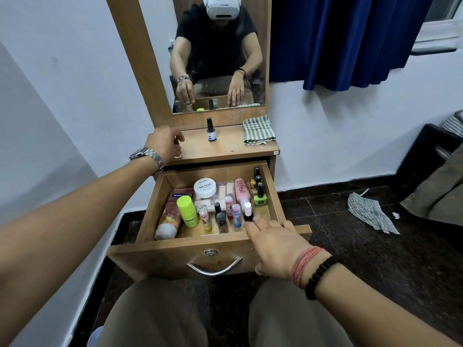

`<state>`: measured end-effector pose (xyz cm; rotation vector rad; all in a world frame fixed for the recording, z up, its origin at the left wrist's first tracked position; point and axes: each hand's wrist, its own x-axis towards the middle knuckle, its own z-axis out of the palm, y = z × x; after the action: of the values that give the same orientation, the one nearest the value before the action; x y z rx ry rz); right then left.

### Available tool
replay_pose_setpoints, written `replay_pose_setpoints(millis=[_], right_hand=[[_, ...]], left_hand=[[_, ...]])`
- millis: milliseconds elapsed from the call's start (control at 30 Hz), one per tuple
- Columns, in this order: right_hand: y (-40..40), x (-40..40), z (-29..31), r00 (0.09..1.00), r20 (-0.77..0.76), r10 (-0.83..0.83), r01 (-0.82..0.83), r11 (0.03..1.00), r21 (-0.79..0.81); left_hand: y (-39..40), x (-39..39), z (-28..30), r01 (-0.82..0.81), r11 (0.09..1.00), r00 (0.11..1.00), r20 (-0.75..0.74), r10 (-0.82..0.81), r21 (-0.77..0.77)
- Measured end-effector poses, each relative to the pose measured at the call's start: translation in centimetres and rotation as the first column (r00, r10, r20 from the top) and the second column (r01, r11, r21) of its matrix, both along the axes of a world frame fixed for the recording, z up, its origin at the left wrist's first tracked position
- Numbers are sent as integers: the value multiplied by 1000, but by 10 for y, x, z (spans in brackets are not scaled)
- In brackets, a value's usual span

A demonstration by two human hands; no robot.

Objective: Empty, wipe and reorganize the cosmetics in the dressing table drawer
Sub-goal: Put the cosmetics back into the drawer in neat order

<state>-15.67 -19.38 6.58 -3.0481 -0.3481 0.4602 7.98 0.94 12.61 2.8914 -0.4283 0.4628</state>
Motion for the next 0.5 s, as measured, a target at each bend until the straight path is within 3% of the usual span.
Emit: replay_pose_setpoints(millis=[200, 333, 500], right_hand=[[0, 1, 1, 1000, -14, 1, -1, 1000, -21], [0, -1, 0, 1000, 3, -1, 1, 1000, -17], [0, -2, -2, 1000, 27, -6, 6, 1000, -20]], left_hand=[[-39, -46, 0, 264, 962, 964, 40, -261, -72], [-77, -86, -13, 475, 873, 875, -53, -482, -110], [-109, -111, -37, 545, 837, 828, -120, -548, -54]])
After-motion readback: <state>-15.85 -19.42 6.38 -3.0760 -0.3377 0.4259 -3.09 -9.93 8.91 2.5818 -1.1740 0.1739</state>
